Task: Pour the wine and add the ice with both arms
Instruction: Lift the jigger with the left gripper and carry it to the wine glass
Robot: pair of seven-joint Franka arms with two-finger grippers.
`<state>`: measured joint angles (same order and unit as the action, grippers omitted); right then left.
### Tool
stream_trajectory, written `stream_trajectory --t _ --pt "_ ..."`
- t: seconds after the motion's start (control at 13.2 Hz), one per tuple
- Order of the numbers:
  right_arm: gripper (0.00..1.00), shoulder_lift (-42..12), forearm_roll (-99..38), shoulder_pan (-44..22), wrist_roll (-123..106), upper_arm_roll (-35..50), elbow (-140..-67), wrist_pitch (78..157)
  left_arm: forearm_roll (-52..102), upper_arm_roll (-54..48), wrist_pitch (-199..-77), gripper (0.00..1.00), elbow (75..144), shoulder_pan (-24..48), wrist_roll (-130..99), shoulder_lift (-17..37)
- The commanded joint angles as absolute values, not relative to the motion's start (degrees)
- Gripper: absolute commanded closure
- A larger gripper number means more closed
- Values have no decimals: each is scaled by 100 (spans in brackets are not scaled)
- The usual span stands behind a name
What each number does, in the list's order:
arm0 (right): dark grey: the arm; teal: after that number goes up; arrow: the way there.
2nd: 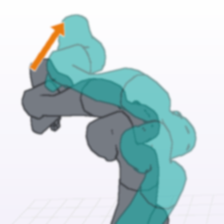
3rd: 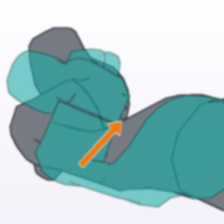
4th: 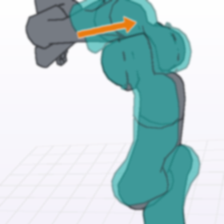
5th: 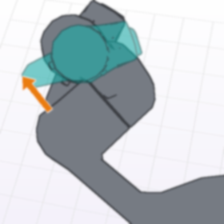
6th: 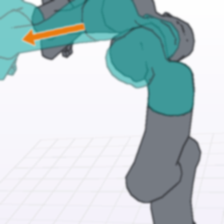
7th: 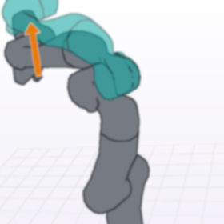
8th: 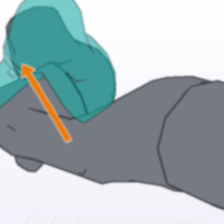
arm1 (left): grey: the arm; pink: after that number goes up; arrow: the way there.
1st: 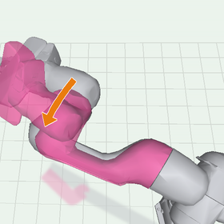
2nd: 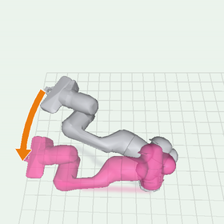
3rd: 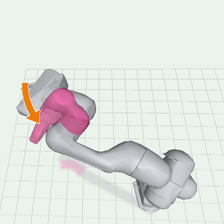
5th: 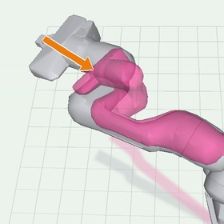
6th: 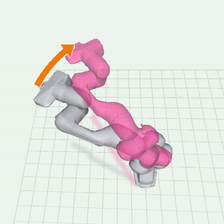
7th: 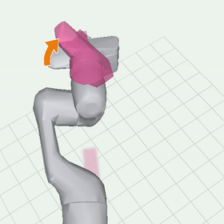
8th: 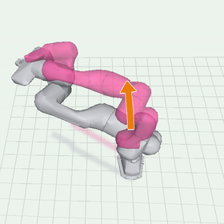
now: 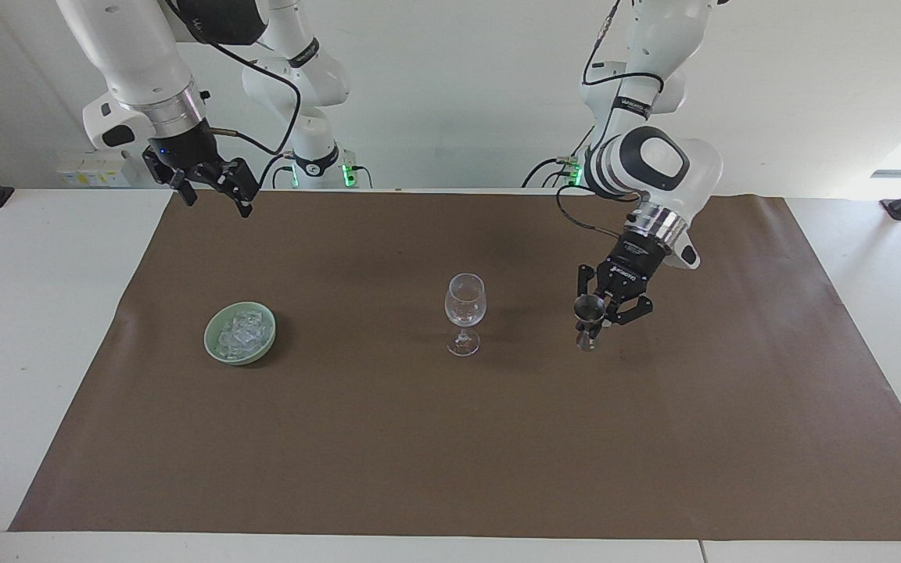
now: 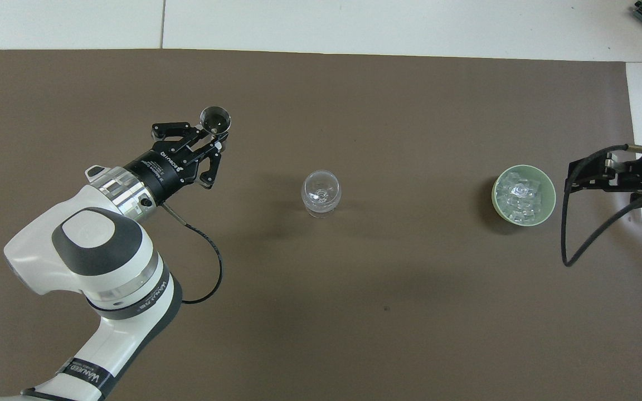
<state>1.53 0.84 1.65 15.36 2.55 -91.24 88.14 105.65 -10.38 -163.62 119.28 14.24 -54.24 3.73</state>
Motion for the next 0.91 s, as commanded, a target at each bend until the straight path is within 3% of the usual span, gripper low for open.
stream_trajectory --t 0.0,0.83 --pt "0 273 62 193 1477 272 -9264 8877 10485 -1282 -16882 100 11795 1590 -5572 361" --pt "0 281 62 202 1477 272 -9264 8877 10468 -1485 -18008 100 11584 2627 -5467 510"
